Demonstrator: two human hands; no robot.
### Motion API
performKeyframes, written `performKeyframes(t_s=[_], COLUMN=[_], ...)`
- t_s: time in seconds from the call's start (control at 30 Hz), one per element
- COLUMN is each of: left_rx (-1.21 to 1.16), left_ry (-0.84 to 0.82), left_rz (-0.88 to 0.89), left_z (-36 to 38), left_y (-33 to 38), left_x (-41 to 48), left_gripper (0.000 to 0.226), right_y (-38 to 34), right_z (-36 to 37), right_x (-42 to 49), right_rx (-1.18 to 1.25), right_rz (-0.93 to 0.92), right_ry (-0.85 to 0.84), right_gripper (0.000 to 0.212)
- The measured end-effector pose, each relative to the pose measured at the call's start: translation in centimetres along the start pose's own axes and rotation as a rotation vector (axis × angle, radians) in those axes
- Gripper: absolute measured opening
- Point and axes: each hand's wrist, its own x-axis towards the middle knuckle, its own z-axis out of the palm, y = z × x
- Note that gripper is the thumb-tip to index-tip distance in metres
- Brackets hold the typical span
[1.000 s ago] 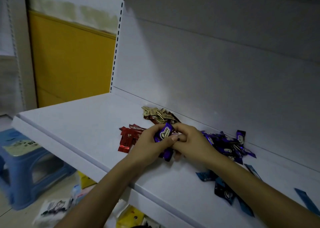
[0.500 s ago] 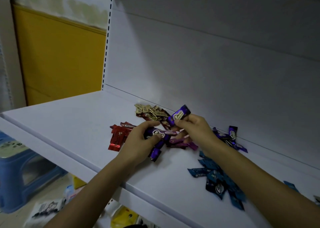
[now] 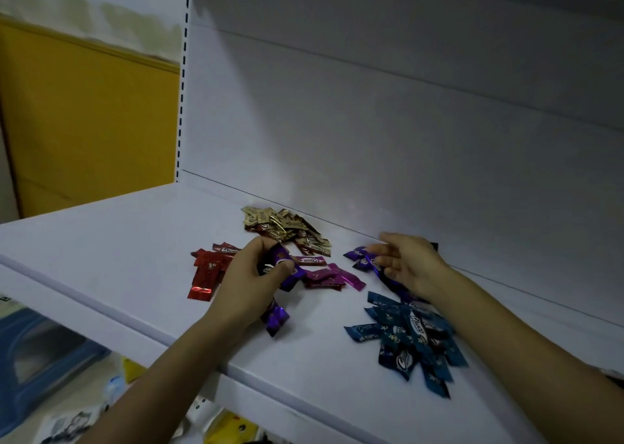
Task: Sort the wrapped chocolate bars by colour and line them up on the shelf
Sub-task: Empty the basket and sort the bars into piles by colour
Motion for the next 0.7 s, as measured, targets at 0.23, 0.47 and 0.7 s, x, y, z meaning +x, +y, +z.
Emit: performKeyframes(t_s=[0.23, 0.47, 0.7], left_rx=[-0.058, -0.053, 0.031], left_ry=[0.002, 0.011, 0.005], left_rz=[0.037, 0.020, -0.027], left_z=[-0.3, 0.1, 0.6], left_y=[0.2, 0.0, -0.2], left_x=[-0.3, 0.1, 0.5], left_gripper=[0.007, 0.030, 0.028], right_y=[1.6, 1.4, 0.2], right_z=[6.4, 7.2, 2.1], right_x=[-4.2, -4.4, -1.5], right_rx=[-0.383, -0.195, 0.047], right_rz=[-0.303, -0.261, -0.132], right_ry=[-0.429, -0.354, 0.037], right_gripper=[0.014, 0.011, 0.015])
